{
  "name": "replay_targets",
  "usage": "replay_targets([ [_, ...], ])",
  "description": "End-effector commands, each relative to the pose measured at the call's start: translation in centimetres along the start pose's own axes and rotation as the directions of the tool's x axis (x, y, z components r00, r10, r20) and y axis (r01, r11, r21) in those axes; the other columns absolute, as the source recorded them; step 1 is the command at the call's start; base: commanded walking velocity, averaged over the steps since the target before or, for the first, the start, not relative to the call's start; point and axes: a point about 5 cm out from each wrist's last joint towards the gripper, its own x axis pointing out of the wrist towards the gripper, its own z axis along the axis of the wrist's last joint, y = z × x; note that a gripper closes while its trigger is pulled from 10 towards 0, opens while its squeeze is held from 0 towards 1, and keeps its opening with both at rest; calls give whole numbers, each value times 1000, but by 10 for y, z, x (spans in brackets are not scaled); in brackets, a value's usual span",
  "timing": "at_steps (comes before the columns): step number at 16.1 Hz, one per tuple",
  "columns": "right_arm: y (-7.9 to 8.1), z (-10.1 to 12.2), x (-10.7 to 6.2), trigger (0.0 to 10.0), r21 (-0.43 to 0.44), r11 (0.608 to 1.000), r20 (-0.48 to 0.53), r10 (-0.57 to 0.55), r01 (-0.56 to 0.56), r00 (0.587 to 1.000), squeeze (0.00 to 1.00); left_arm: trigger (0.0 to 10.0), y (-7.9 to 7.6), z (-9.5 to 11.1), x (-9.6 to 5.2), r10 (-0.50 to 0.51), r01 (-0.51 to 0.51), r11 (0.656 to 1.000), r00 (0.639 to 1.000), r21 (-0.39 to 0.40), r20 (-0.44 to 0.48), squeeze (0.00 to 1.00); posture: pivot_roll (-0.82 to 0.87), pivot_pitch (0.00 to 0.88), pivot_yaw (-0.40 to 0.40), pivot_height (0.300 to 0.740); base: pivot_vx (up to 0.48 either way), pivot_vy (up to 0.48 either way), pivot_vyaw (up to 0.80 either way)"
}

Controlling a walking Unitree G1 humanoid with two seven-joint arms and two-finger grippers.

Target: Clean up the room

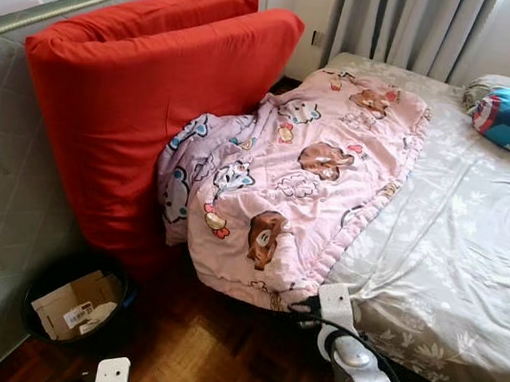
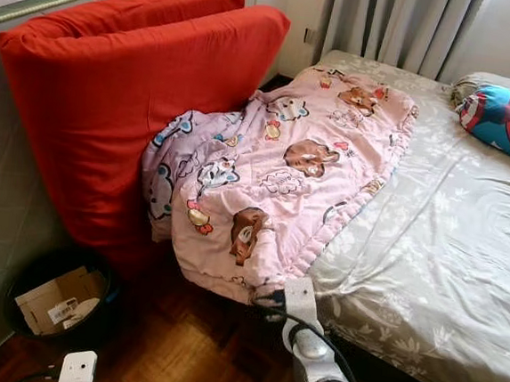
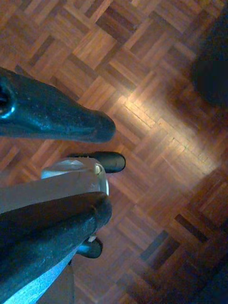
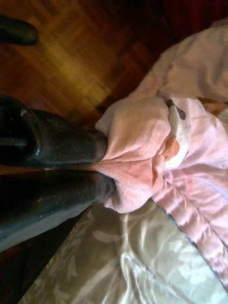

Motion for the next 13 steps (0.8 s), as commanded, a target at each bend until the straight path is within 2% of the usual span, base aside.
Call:
replay_targets([
  [1, 2, -10, -2, 10000, -16, 1000, -45, 18, -19, 999, 1000, 10000, 2, -7, -1, 1, 0, 1000, 999, 7, -33, 0, -7, 63, -29, 740, 0, 0, 0],
  [8, 8, -42, -10, 10000, -84, 990, -163, 95, -110, 982, 1000, 10000, 2, -7, -1, -6, 7, 1000, 999, 24, -36, 0, -6, 66, -30, 740, 0, 0, 0],
  [13, 8, -47, -11, 10000, -105, 987, -187, 99, -120, 977, 1000, 10000, 2, -7, -1, -9, 10, 999, 999, 35, -38, 0, -7, 68, -29, 740, 0, 0, 0],
])
